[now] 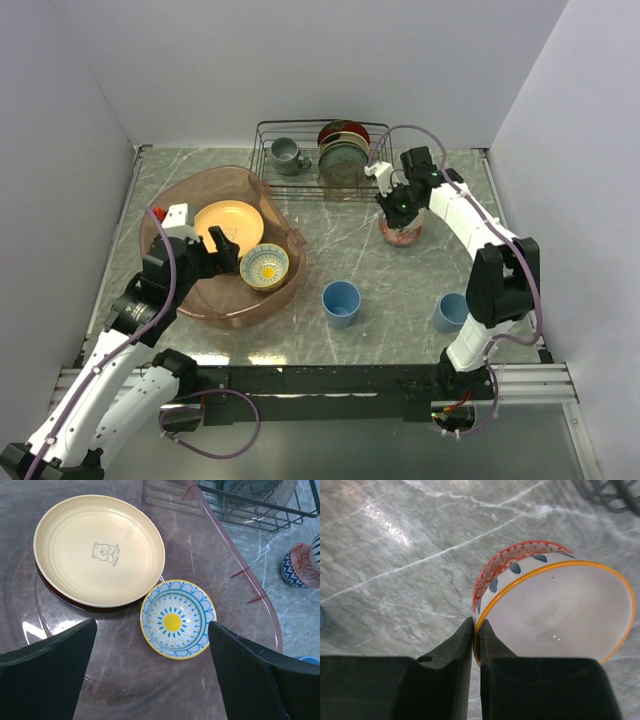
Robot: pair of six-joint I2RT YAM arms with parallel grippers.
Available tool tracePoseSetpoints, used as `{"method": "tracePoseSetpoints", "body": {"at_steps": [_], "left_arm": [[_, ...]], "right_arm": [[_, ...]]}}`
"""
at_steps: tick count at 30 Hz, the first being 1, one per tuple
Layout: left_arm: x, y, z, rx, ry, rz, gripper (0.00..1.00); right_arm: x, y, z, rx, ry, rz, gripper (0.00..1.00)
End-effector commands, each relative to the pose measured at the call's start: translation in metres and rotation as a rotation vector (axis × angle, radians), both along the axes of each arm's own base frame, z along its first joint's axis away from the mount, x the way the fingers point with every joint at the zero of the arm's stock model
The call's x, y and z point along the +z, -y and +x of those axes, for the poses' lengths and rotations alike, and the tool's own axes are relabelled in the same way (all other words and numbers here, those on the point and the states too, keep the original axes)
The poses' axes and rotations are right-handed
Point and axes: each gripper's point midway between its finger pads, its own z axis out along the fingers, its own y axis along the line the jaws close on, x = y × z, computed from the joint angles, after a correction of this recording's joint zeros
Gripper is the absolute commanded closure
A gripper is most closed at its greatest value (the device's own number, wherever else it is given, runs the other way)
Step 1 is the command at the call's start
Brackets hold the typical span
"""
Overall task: Place the mixed dishes into the plastic bin
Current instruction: Pick up the bowl from the center of the board.
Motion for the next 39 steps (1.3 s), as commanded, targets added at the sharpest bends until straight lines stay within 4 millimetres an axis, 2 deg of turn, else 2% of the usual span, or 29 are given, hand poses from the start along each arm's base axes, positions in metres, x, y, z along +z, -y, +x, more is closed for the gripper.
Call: {"method": "tracePoseSetpoints", "body": {"at_steps": [1, 4, 9, 10, 12, 13, 15, 16, 20, 21, 23, 24, 26, 27, 29, 30, 31, 32, 33, 34, 35, 36, 37, 38, 39], "left_arm": [[0.014, 0.006, 0.001, -0.021, 0.059, -0.051, 0.01], [0.02, 0.012, -0.004, -0.053, 0.074, -0.09, 0.01], [0.047, 0.032, -0.012, -0.117, 0.089, -0.23, 0.01], [0.056, 0.039, -0.015, -0.149, 0.092, -0.268, 0.01], [0.07, 0.051, -0.015, -0.181, 0.097, -0.358, 0.01], [0.077, 0.063, -0.02, -0.246, 0.09, -0.401, 0.01], [0.092, 0.078, -0.02, -0.302, 0.092, -0.499, 0.01], [0.097, 0.088, -0.026, -0.358, 0.078, -0.536, 0.01], [0.114, 0.12, -0.031, -0.477, -0.023, -0.722, 0.01], [0.11, 0.13, -0.03, -0.493, -0.065, -0.73, 0.01], [0.116, 0.137, -0.025, -0.455, -0.074, -0.721, 0.01], [0.111, 0.153, -0.029, -0.469, -0.108, -0.701, 0.01], [0.115, 0.162, -0.026, -0.422, -0.115, -0.665, 0.01], [0.106, 0.181, -0.031, -0.44, -0.164, -0.636, 0.01], [0.107, 0.193, -0.033, -0.421, -0.201, -0.591, 0.01], [0.094, 0.209, -0.032, -0.407, -0.234, -0.543, 0.01], [0.102, 0.216, -0.03, -0.399, -0.226, -0.53, 0.01], [0.094, 0.225, -0.036, -0.402, -0.257, -0.497, 0.01], [0.078, 0.232, -0.027, -0.35, -0.284, -0.451, 0.01], [0.086, 0.238, -0.024, -0.333, -0.281, -0.458, 0.01], [0.083, 0.242, -0.021, -0.313, -0.289, -0.442, 0.01], [0.064, 0.25, -0.022, -0.289, -0.336, -0.382, 0.01], [0.073, 0.253, -0.016, -0.253, -0.32, -0.388, 0.01], [0.07, 0.256, -0.014, -0.236, -0.326, -0.368, 0.01], [0.056, 0.264, -0.015, -0.228, -0.354, -0.325, 0.01]], "right_arm": [[0.055, -0.003, 0.002, 0.064, 0.174, 0.025, 1.0], [0.069, -0.007, -0.01, 0.128, 0.215, 0.042, 1.0], [0.089, -0.014, -0.035, 0.249, 0.28, 0.035, 1.0], [0.098, -0.014, -0.04, 0.286, 0.318, 0.026, 1.0], [0.099, -0.019, -0.052, 0.346, 0.333, 0.022, 1.0], [0.108, -0.019, -0.058, 0.398, 0.386, 0.01, 1.0], [0.106, -0.024, -0.074, 0.483, 0.409, 0.023, 1.0], [0.116, -0.025, -0.082, 0.56, 0.474, 0.007, 1.0], [0.117, -0.03, -0.115, 0.76, 0.551, 0.007, 1.0], [0.118, -0.031, -0.122, 0.811, 0.586, -0.003, 1.0], [0.119, -0.035, -0.132, 0.859, 0.601, 0.023, 1.0], [0.121, -0.037, -0.137, 0.882, 0.624, 0.024, 1.0], [0.121, -0.04, -0.141, 0.899, 0.631, 0.039, 1.0], [0.121, -0.04, -0.143, 0.91, 0.637, 0.036, 1.0], [0.118, -0.04, -0.145, 0.922, 0.631, 0.025, 1.0], [0.116, -0.04, -0.146, 0.927, 0.628, 0.02, 1.0], [0.115, -0.041, -0.146, 0.93, 0.626, 0.017, 1.0], [0.114, -0.04, -0.146, 0.933, 0.627, 0.008, 1.0], [0.112, -0.041, -0.149, 0.943, 0.628, 0.007, 1.0], [0.111, -0.042, -0.15, 0.947, 0.627, 0.006, 1.0], [0.111, -0.042, -0.151, 0.951, 0.631, 0.005, 1.0], [0.11, -0.043, -0.152, 0.957, 0.63, 0.003, 1.0], [0.11, -0.043, -0.153, 0.96, 0.629, 0.002, 1.0], [0.109, -0.043, -0.155, 0.961, 0.624, 0.005, 1.0], [0.109, -0.043, -0.156, 0.965, 0.625, 0.004, 1.0]]}}
